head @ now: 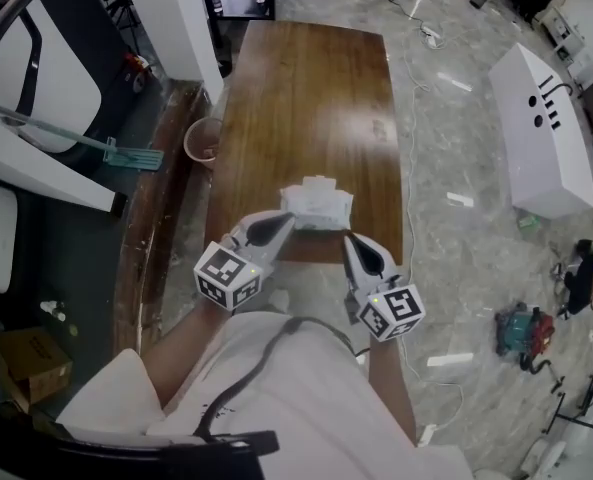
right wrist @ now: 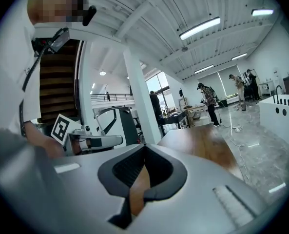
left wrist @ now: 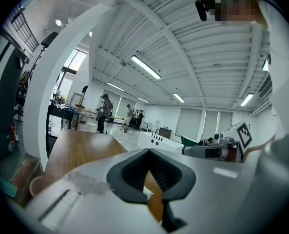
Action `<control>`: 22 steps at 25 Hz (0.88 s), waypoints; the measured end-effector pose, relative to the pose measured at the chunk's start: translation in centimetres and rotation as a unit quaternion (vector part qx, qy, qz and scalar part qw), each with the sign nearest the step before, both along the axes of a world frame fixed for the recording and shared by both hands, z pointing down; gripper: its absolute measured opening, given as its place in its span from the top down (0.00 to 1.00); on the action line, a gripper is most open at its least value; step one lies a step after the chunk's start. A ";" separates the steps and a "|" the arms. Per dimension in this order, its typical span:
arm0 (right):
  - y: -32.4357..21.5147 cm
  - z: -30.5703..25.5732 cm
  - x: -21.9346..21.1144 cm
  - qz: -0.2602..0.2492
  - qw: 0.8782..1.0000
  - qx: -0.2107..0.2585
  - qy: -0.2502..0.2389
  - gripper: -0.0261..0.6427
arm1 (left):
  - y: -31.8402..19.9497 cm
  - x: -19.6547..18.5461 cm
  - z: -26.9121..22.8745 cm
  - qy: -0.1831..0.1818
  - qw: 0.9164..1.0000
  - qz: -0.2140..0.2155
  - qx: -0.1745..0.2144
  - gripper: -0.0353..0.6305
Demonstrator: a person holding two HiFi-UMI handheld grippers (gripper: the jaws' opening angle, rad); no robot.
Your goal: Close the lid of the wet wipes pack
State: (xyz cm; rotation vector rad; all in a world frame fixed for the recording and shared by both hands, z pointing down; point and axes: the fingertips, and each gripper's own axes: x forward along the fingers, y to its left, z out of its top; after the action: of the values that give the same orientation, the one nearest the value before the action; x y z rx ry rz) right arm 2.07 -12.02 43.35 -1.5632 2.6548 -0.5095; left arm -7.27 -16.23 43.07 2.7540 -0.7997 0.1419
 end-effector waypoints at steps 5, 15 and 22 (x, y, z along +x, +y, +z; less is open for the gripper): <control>-1.4 -0.2 0.1 0.001 1.000 -0.008 -0.008 0.95 | -2.0 0.3 1.0 -0.003 1.000 0.006 -0.002 0.94; -3.9 0.8 1.2 -0.031 0.999 -0.007 -0.009 0.95 | -3.4 2.6 2.7 -0.018 1.000 -0.004 -0.005 0.94; -6.6 -0.1 2.3 -0.065 0.998 0.003 -0.008 0.95 | -5.3 3.4 2.5 -0.028 0.999 -0.039 -0.002 0.94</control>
State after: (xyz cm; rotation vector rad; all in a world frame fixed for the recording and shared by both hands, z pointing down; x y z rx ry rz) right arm 4.36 -18.66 43.30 -1.3852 2.7571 -0.5164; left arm -3.88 -21.54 45.59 2.7208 -0.9175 0.2059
